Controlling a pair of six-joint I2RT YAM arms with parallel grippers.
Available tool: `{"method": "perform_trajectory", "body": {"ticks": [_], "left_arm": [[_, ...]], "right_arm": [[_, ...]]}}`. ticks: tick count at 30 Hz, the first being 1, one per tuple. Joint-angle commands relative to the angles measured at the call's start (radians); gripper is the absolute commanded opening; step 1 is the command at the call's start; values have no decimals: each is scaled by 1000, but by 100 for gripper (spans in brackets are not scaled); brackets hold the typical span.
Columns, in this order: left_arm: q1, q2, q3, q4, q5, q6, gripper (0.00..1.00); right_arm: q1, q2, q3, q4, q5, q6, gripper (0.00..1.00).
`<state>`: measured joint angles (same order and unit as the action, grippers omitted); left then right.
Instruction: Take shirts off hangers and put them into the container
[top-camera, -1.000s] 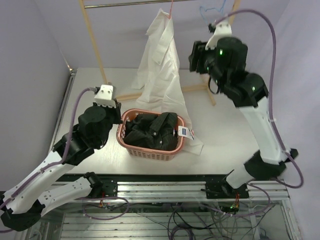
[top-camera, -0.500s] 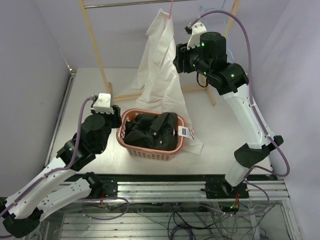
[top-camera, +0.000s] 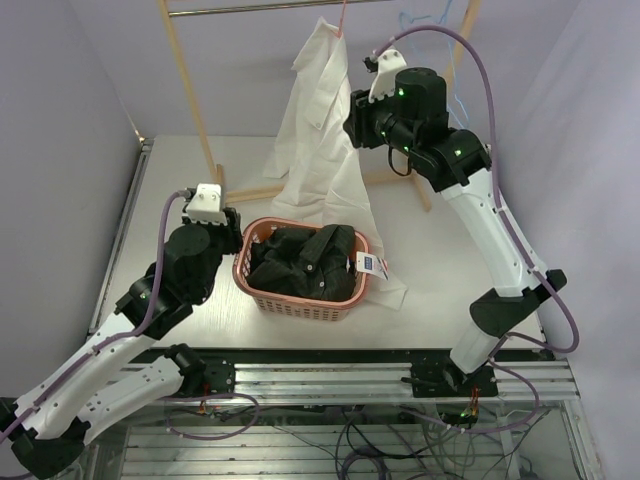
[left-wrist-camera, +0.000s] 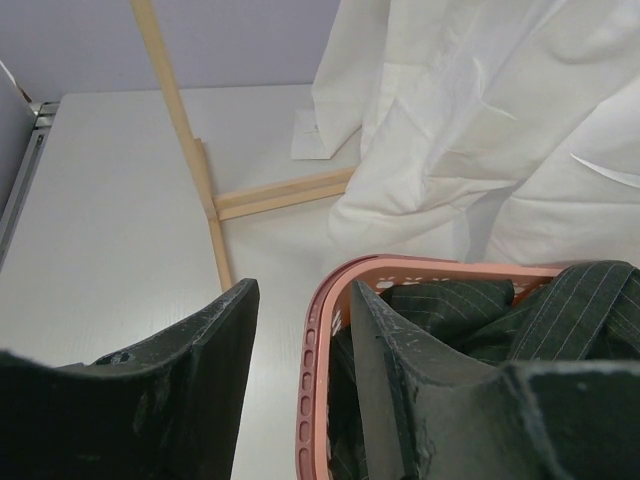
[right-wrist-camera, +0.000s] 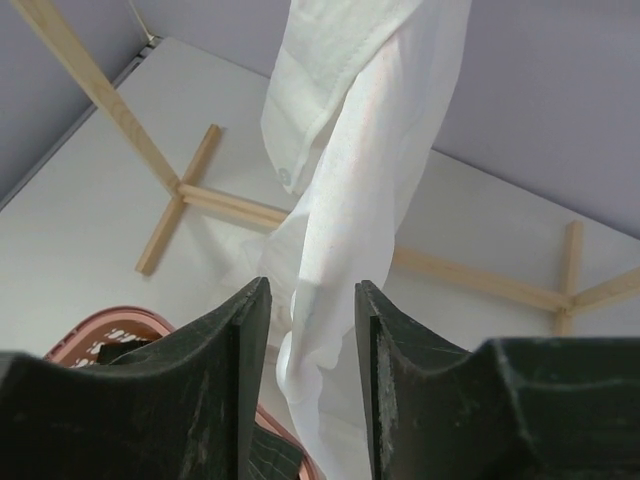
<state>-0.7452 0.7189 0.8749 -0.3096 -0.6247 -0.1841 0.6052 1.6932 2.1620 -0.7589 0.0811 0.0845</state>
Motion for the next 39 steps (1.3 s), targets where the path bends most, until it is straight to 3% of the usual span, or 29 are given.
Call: {"method": "perform_trajectory", "body": {"ticks": [1,3,8,10,18,24,32,39], "left_arm": [[20,1,-3,24,37,-15,53],[25,2,-3,26,47,-18,53],[35,5,-4,20,60,-24,52],[39,4,-6,20,65,-26,52],[56,10,-6,20,91,-32,52],[67,11,-7,20,107,-33,51],[80,13,-9,22,127,-34,51],[93,20,-8,21,143,-38,51]], "right_arm": [[-5,37,15,21,-5,-14,38],[-8,48,19,20,3,-9,19],[-13,60,10,31,19,-1,12],[-14,55,0,35,41,2,1],[-18,-19,-88,97,157,4,0],[-27,-118,-211,219,163,-25,0],[-36,-180,-237,288,140,-56,0],[-46,-150,-207,248,107,-49,0]]}}
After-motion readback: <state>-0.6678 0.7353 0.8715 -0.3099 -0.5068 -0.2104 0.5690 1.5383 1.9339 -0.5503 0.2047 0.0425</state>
